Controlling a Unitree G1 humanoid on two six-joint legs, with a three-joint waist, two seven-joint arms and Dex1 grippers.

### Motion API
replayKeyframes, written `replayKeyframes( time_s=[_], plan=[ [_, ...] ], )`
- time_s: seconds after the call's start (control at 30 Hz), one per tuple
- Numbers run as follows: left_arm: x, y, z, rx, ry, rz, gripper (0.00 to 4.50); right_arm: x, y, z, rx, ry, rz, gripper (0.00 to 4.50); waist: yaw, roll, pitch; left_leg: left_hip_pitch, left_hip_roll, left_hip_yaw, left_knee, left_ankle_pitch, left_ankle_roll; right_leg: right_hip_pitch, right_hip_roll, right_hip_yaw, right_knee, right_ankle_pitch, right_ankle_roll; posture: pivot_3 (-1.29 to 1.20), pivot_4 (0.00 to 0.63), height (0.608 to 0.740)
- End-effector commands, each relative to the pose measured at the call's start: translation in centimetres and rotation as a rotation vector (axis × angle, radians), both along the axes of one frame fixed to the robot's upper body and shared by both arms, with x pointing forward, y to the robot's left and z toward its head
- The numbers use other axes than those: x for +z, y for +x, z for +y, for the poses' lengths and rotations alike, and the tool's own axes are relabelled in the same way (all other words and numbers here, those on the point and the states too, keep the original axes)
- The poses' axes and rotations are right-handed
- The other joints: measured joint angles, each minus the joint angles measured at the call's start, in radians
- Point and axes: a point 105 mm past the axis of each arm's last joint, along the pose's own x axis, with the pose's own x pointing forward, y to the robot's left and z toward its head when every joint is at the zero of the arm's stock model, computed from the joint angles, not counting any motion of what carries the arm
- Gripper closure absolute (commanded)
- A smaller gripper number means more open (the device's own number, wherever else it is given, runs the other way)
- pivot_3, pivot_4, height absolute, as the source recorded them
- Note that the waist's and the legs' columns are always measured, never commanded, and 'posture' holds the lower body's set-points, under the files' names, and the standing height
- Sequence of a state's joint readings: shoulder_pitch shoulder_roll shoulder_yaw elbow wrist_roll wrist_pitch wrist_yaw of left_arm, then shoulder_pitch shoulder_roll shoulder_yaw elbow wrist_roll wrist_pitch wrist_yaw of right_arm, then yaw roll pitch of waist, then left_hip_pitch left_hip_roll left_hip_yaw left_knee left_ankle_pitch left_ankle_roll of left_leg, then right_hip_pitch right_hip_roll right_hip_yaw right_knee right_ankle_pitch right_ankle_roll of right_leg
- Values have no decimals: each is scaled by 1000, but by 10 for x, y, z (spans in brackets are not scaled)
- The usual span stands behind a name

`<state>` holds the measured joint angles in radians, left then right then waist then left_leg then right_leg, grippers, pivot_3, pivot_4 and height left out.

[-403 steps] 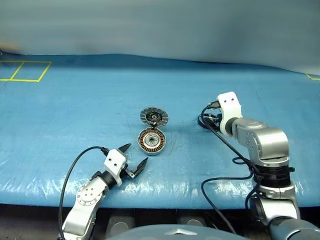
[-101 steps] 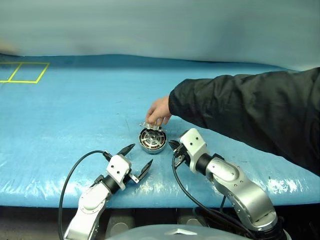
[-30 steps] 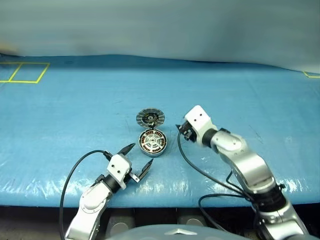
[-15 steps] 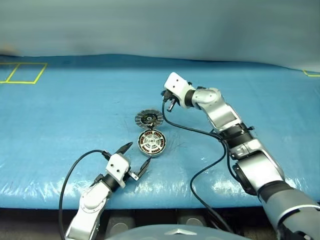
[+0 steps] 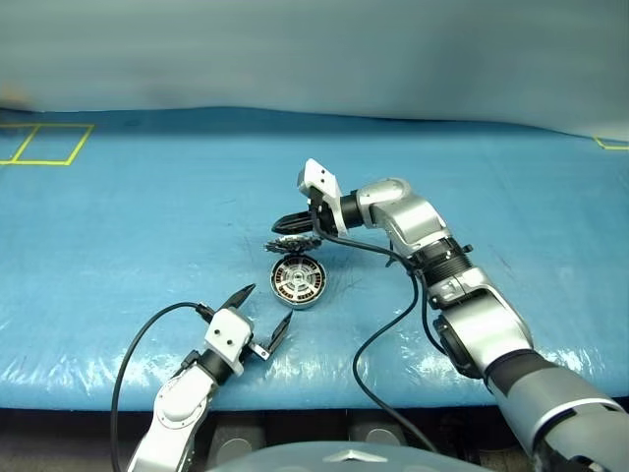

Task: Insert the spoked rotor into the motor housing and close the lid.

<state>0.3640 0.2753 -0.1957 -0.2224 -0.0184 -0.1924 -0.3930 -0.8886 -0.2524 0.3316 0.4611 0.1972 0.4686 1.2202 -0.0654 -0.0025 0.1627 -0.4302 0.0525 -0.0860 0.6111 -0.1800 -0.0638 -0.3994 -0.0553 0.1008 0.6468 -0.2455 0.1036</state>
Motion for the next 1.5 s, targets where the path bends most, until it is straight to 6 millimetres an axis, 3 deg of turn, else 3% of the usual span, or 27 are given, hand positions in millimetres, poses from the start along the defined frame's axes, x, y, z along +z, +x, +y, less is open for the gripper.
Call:
replayKeyframes(
  time_s=[0.03, 0.47, 0.63, 0.77, 0.9, 1.0, 1.1, 1.37, 1.5],
  plan=[
    [13, 0, -4, -10, -15, -56, 0, 6, -15, 3, 8, 61, 0, 4468, 0, 0, 0, 0, 0, 0, 0, 0, 0, 0, 0, 0, 0, 0, 0, 0, 150, 740],
    [13, 2, -10, -62, -16, -41, 0, -33, -63, -5, -240, 142, 90, 4468, 1, -1, 0, 0, 0, 0, 2, 0, 0, 0, 0, 0, 0, -1, 1, 0, 150, 740],
    [18, 7, -10, -71, -11, -47, 0, -48, -67, -13, -368, 138, 119, 4468, 1, -1, -1, 0, 0, 0, 2, 0, 0, 0, 0, 0, 0, -1, 1, 0, 150, 740],
    [21, 10, -8, -69, -9, -50, 0, -47, -67, -16, -477, 171, 121, 4468, 1, -1, -1, 1, 0, 0, 2, 0, 0, 0, 0, 0, 0, -1, 1, 0, 150, 740],
    [21, 9, -6, -58, -11, -47, 0, -28, -76, -14, -516, 205, 17, 4468, 3, -1, -1, 0, 0, 0, 2, 0, 0, 0, 0, 0, 0, -1, 0, 0, 150, 740],
    [20, 6, -5, -37, -24, -32, 0, -15, -79, -16, -550, 169, -158, 3870, 3, -1, -1, 0, 0, 0, 1, 0, 0, -1, 0, 0, 0, -1, 0, 0, 150, 740],
    [20, 1, -6, -49, -28, -49, 0, -8, -84, -15, -566, 158, -224, 2857, 3, -1, -1, 0, 0, 0, 1, 0, 0, -1, 0, 0, -1, -1, 0, 0, 150, 740],
    [16, -2, -8, -71, -25, -52, 0, -19, -87, -16, -575, 93, -240, 181, 5, -2, -2, 0, 0, 0, 2, 0, 0, -1, -1, 0, -2, -1, 0, 0, 150, 740],
    [14, -3, -9, -76, -26, -50, 0, -25, -83, -14, -581, 73, -239, 26, 5, -2, -2, 0, 0, 0, 1, 0, 0, -1, -1, 0, -1, -1, 0, 0, 150, 740]
  ],
)
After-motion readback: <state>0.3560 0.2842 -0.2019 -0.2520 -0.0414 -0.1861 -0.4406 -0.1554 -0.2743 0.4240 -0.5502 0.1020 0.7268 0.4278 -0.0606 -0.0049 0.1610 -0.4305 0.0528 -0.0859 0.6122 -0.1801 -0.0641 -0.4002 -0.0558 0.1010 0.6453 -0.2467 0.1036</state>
